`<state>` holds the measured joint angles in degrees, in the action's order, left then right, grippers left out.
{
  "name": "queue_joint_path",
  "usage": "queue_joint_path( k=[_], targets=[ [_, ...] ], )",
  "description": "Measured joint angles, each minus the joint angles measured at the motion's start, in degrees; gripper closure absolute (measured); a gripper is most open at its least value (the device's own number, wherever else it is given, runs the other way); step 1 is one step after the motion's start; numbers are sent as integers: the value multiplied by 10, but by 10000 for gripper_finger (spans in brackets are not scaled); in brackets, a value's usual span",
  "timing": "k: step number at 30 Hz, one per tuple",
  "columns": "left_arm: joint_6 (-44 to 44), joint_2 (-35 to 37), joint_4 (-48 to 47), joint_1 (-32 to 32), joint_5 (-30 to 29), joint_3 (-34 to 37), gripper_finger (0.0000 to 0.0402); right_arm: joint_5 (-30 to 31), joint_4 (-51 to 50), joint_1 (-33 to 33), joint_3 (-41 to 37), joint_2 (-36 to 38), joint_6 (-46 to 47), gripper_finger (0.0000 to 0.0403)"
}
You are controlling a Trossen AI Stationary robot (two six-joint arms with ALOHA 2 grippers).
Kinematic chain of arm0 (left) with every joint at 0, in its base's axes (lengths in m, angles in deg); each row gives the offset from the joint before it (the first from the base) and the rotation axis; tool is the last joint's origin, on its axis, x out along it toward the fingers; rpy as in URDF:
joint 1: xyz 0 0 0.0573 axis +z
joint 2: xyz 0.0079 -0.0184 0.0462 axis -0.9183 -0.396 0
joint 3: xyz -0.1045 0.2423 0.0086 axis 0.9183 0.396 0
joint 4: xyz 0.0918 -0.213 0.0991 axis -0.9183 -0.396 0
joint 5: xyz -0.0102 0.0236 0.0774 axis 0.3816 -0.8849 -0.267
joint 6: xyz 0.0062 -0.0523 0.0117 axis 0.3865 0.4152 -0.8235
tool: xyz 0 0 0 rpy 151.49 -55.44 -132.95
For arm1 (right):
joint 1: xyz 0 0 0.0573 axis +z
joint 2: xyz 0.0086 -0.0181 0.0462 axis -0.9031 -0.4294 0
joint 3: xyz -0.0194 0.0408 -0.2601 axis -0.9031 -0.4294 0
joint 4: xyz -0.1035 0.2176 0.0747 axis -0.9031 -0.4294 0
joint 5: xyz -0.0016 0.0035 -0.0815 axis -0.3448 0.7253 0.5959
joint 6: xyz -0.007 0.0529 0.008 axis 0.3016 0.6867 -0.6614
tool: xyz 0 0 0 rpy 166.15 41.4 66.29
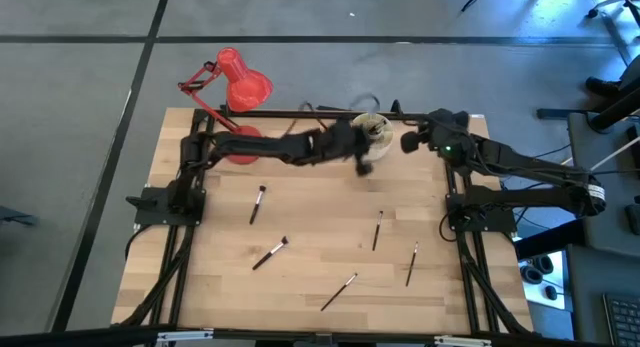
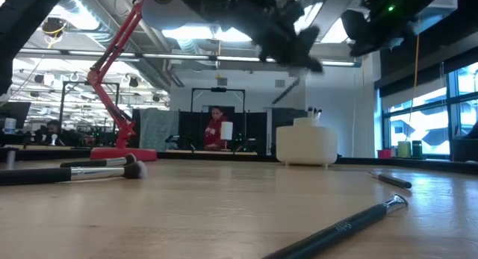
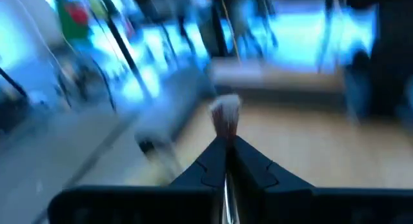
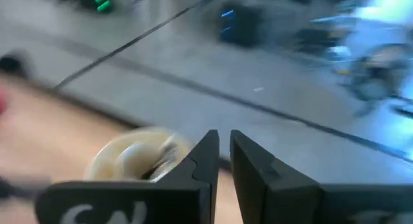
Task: Put items in baskets/containers
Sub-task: Put the black highlighter brush into the white organizer, then put the black powder brush into the white organizer
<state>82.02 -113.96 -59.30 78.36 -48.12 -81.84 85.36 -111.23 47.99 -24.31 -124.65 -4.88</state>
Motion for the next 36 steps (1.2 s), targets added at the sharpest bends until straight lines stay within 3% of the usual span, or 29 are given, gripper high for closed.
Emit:
queue_joint_path(
  k=[5,10,17,26,36],
  targets=[
    [-33,-30,186,41,49,1,391,81,3,34,-20,45,5,361],
    [-18,-74,341,85,130,0,396,86,9,49,-38,90,2,361],
    [46,-144,456,119,197,1,390,85,8,50,-50,121,-9,361],
    [57,-175,471,128,169,1,378,75,8,50,-51,121,-11,361],
    [32,-172,436,123,149,1,300,61,8,50,-51,121,-11,361]
  ],
)
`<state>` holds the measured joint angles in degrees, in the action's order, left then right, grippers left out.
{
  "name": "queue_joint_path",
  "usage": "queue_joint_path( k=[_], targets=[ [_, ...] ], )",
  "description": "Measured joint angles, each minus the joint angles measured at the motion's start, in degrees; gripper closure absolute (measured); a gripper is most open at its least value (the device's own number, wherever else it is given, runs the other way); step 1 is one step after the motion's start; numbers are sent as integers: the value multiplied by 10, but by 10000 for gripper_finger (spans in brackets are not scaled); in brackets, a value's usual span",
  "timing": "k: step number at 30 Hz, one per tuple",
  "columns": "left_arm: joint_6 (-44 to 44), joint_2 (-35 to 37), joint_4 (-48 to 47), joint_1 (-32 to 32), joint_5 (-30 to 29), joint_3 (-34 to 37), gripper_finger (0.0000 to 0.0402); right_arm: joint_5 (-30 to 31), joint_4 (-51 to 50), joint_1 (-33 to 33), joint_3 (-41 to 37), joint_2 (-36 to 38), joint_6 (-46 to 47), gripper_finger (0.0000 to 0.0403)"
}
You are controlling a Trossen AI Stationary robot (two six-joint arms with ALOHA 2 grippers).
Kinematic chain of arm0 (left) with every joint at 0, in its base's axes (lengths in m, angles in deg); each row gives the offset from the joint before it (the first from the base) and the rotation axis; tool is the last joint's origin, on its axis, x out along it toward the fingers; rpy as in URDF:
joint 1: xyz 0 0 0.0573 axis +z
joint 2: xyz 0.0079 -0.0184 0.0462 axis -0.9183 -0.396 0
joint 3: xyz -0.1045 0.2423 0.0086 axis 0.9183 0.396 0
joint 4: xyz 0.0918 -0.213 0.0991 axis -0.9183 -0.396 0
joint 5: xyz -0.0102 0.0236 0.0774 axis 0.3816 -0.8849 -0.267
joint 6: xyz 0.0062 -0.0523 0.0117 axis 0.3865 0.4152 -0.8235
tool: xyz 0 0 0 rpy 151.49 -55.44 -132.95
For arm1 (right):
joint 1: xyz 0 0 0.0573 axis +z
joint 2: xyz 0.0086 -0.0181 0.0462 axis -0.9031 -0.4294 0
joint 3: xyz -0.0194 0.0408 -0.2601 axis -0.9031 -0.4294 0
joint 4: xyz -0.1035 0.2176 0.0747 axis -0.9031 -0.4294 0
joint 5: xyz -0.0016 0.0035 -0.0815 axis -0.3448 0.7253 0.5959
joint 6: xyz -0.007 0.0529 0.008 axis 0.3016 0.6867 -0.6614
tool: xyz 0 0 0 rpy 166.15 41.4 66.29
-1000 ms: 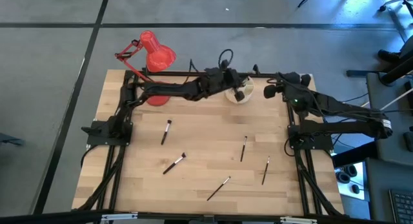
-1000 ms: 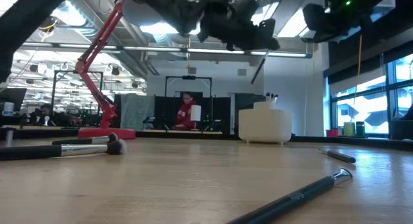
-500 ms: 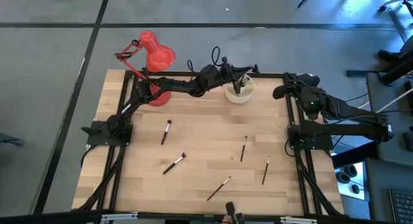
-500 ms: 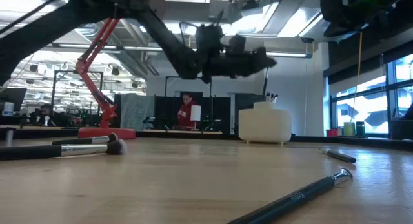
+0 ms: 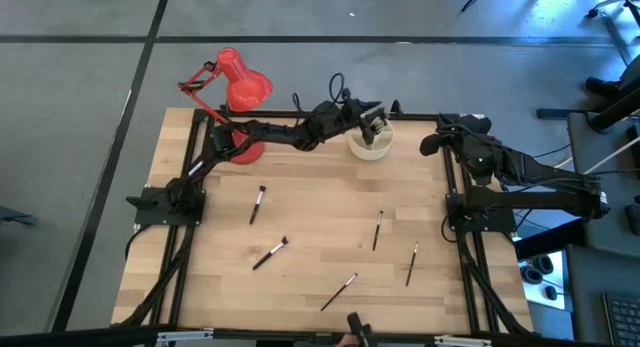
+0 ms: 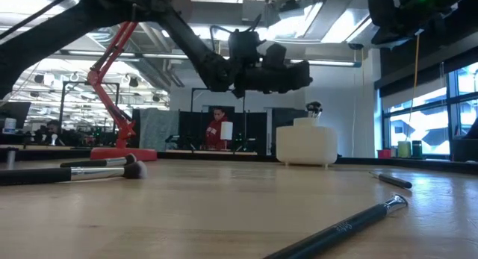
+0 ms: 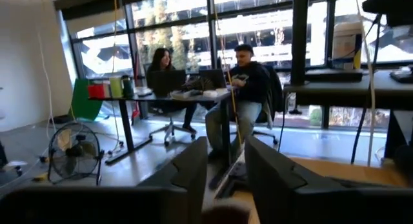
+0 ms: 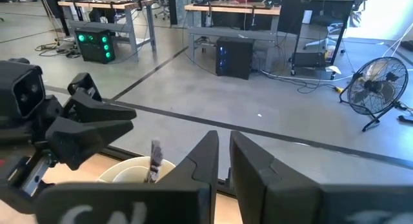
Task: Put items in baskets/containers
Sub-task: Put the black powder brush into the white organizer
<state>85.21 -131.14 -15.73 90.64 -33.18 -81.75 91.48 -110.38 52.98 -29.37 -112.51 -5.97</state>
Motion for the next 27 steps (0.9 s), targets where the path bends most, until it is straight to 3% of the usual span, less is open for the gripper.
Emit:
queue_joint_path(
  k=[5,11,17,22,27],
  targets=[
    [-8,44,-143,-13,-8,-1,270,0,0,0,0,0,0,361],
    [-75,87,-360,-77,-78,-1,265,-1,5,0,0,0,3,361],
    [-20,142,-529,-166,-102,-2,265,-20,15,0,0,0,1,361],
    [9,171,-746,-220,-179,-1,265,-32,18,0,0,-4,0,361],
    [140,178,-1006,-237,-225,-1,265,-46,25,0,0,-7,-1,361]
  ],
)
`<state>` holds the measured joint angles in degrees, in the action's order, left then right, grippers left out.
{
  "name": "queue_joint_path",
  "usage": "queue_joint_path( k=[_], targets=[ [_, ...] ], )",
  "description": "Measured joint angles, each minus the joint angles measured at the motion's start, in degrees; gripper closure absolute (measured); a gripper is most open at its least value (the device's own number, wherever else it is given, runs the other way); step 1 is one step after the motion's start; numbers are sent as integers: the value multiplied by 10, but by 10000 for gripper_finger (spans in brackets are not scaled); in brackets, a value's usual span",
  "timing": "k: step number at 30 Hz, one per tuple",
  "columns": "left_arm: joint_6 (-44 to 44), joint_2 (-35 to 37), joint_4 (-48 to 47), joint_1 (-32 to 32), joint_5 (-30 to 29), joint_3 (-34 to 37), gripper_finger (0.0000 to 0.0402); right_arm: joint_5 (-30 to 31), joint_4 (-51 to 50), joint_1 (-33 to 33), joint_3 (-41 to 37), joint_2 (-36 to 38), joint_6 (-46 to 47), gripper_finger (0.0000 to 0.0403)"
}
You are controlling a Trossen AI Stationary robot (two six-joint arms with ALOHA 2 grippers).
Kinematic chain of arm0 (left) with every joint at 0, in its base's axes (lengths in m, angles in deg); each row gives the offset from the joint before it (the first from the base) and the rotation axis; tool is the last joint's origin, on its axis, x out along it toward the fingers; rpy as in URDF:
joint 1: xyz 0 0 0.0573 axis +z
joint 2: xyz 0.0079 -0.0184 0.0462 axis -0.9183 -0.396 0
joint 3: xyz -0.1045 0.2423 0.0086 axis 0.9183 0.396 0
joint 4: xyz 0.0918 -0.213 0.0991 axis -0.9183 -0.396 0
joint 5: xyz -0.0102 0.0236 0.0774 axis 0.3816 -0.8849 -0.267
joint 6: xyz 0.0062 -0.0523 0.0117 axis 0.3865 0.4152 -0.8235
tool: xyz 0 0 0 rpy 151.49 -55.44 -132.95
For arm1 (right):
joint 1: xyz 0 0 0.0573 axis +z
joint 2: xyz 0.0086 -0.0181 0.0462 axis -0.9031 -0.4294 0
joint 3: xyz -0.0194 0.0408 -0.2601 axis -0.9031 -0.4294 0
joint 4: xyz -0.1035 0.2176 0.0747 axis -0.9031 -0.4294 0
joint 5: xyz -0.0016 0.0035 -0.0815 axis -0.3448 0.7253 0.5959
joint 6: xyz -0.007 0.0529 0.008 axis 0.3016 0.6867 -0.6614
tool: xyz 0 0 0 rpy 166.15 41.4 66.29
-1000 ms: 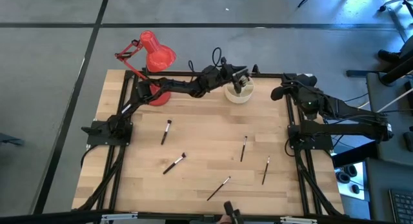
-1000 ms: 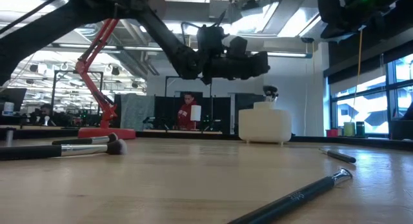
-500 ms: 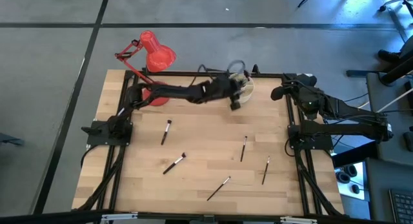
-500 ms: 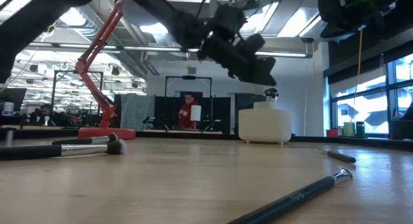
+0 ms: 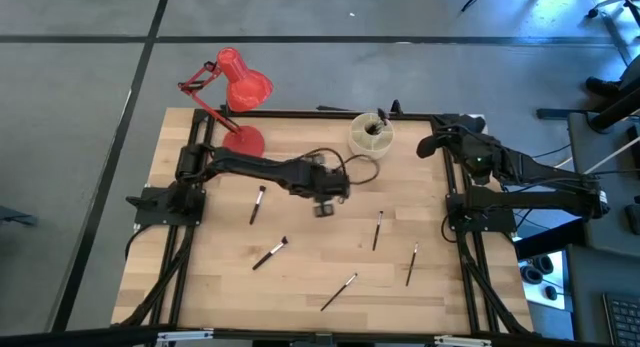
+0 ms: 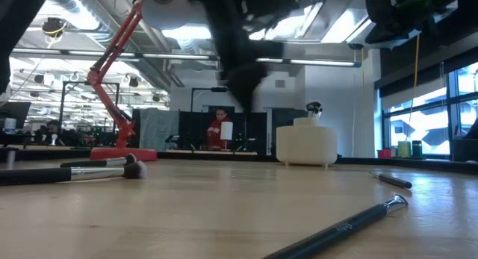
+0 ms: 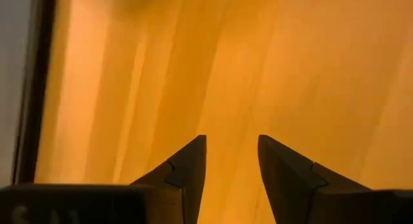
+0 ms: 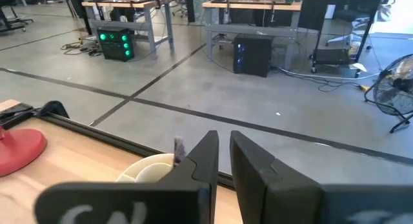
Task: Put items in baskets/containers
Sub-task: Put the black powder brush into the white organizer
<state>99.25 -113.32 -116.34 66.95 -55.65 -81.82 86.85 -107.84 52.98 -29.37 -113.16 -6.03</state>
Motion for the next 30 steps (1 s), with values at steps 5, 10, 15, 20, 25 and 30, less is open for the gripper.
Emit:
queue_joint_path(
  k=[5,10,15,20,25,30],
  targets=[
    [153,1,-170,2,-31,48,265,-10,4,0,0,0,-2,361],
    [209,11,-196,24,-26,140,265,-40,5,0,0,-3,0,361],
    [235,49,-136,60,1,232,265,-56,4,0,0,-15,4,361],
    [300,114,-97,82,7,280,262,-56,5,0,0,-26,11,361],
    [355,181,-98,85,8,308,242,-56,6,0,0,-26,14,361],
    [395,216,-40,86,31,367,219,-55,9,0,0,-26,11,361]
  ],
)
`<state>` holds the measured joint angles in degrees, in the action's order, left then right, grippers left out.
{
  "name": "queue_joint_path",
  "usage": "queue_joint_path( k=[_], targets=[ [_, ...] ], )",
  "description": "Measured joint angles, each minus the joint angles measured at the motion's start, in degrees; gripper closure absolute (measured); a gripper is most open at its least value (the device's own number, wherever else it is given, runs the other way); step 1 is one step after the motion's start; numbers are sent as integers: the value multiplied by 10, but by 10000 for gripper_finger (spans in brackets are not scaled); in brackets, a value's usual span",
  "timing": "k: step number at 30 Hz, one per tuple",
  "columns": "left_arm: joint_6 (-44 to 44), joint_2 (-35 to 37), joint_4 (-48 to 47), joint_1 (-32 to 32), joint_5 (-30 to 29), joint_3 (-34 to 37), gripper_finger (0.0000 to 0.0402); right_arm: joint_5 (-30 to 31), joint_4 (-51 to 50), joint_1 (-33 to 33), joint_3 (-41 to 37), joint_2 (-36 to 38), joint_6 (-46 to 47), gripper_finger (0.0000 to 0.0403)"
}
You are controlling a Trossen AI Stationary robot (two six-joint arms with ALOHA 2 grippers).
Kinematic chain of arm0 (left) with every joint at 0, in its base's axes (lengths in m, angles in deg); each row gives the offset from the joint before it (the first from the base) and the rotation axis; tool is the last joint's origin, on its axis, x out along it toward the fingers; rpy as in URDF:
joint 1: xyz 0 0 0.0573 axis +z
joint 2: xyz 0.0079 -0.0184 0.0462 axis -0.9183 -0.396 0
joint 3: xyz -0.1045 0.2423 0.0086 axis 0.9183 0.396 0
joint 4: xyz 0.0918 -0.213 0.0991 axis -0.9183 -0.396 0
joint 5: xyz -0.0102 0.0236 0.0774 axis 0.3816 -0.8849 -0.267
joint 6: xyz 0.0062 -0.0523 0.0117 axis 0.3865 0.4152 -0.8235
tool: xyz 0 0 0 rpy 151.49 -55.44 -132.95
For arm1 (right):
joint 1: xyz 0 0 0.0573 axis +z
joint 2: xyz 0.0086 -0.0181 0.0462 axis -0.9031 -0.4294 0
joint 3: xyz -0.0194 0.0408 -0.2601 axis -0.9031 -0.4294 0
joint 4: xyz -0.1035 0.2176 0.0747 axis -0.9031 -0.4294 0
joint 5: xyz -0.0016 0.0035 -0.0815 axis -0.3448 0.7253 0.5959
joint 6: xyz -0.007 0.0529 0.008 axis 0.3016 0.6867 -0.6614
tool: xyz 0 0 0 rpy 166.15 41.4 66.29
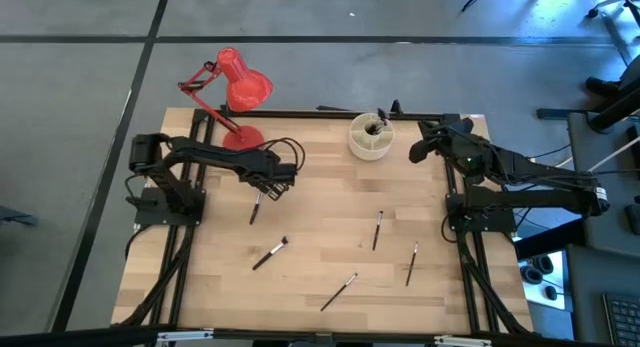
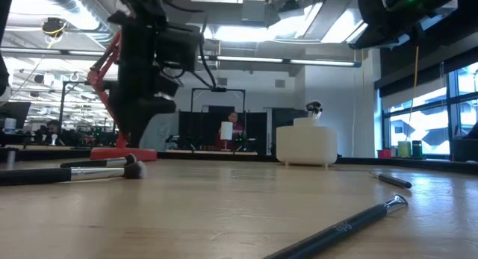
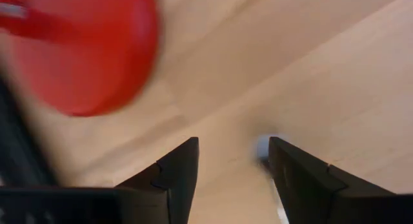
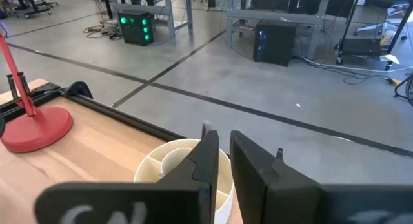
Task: Put items in baskets/containers
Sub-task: Put the black powder brush into the white organizer
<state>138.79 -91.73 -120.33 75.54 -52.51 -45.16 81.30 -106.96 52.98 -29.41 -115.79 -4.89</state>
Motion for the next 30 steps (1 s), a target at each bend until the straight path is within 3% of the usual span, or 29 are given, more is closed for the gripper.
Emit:
queue_joint_path(
  k=[6,11,14,23,27,30],
  targets=[
    [-1,0,115,8,81,64,201,-9,0,0,0,0,-1,361],
    [-29,0,117,20,96,80,209,-9,1,0,0,0,-4,361],
    [-44,0,121,26,108,81,240,-9,5,0,0,0,-8,361],
    [-72,-1,177,30,94,77,387,-11,5,0,0,0,-10,361],
    [-104,-1,233,31,57,37,385,-13,5,0,0,0,-10,361],
    [-175,-1,325,38,33,-13,380,-13,16,0,0,0,-12,361]
  ],
)
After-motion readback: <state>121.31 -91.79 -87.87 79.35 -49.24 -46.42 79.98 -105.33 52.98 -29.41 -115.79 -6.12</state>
